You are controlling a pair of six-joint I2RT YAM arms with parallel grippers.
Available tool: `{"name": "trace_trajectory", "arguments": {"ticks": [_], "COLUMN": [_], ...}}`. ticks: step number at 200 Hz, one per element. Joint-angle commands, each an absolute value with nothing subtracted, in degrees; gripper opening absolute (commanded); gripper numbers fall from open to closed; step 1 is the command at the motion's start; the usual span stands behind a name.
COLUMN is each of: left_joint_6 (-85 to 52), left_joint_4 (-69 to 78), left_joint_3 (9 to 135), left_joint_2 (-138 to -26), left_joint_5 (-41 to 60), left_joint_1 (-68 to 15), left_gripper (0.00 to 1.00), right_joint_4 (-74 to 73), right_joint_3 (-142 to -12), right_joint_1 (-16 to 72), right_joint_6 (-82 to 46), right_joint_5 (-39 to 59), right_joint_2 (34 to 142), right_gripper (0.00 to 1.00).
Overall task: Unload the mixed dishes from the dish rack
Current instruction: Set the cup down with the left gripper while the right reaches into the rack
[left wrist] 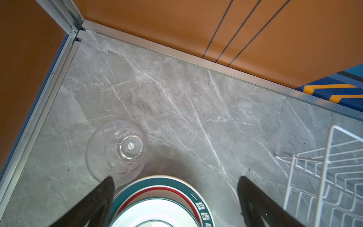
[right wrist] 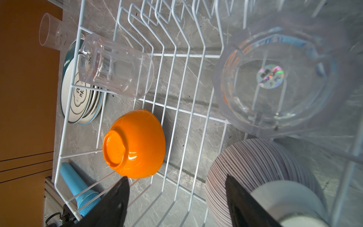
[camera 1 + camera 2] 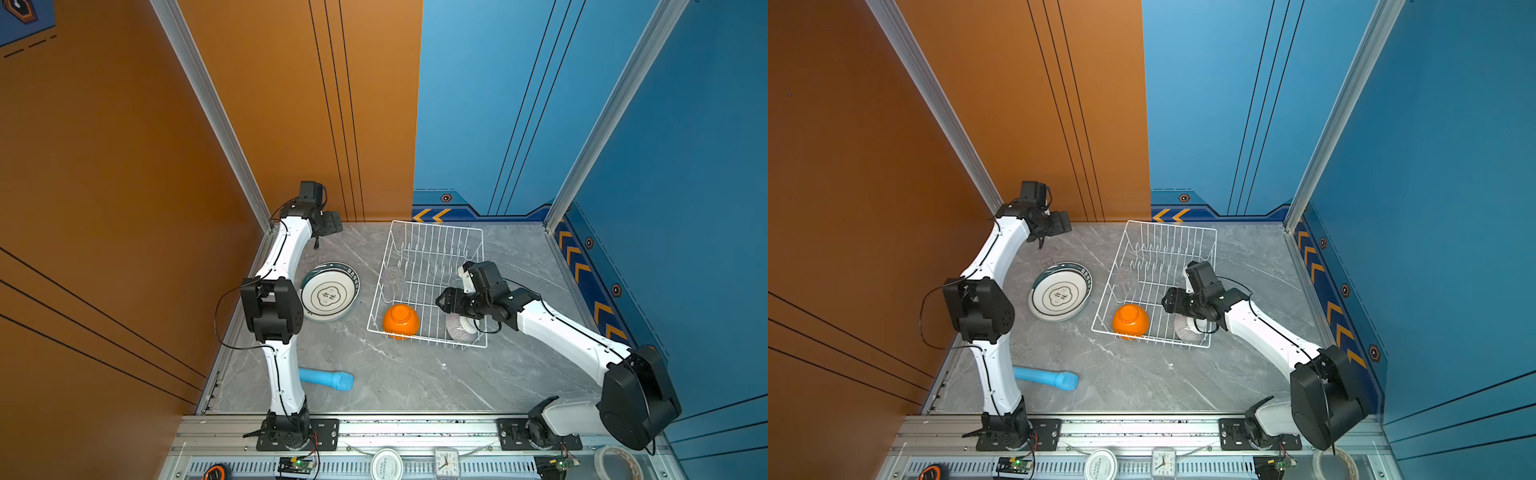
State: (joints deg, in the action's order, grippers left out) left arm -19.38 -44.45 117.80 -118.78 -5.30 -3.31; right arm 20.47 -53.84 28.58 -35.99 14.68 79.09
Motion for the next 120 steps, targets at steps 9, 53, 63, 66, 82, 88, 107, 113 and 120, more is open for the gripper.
{"name": "trace_trajectory", "arguments": {"ticks": [9, 53, 63, 66, 82, 88, 107, 113, 120], "left_joint_6": [-21.42, -24.31, -26.11, -26.51, -28.57, -29.07, -29.95, -30.13, -30.38], "left_joint_4": [-40.81, -25.03, -20.26, -18.75, -12.15, -9.7, -7.05, -6.82, -6.69], "left_joint_3": [112.73, 93.77, 87.75, 85.86, 76.77, 73.97, 67.1, 65.53, 63.81], "left_joint_2": [-115.77, -103.29, -99.63, -98.62, -93.29, -91.37, -86.58, -85.27, -83.78], "left_joint_5": [-4.17, -6.61, -7.51, -7.55, -8.55, -8.9, -10.09, -10.18, -10.39], "left_joint_1": [-5.6, -12.91, -14.72, -15.29, -17.79, -18.69, -20.81, -21.31, -21.8], "left_gripper": [0.98, 0.98, 0.98, 0.98, 0.98, 0.98, 0.98, 0.98, 0.98], "right_joint_4": [20.92, 20.7, 20.39, 20.31, 20.3, 20.26, 20.23, 20.22, 20.18], "right_joint_3": [-54.78, -55.81, -56.44, -56.77, -59.08, -60.21, -64.13, -65.55, -67.44], "right_joint_1": [29.14, 30.65, 31.3, 31.45, 32.78, 33.27, 35.06, 35.59, 36.04], "right_joint_6": [-37.51, -37.08, -36.62, -36.44, -35.24, -34.67, -33.05, -32.41, -31.62], "right_joint_5": [13.09, 10.08, 9.21, 8.96, 8.28, 8.14, 7.53, 7.21, 6.59], "right_joint_2": [77.53, 77.69, 78.35, 78.7, 80.82, 81.83, 86.06, 87.63, 89.73], "right_gripper": [0.78, 0.78, 0.78, 0.78, 0.78, 0.78, 0.78, 0.78, 0.78]}}
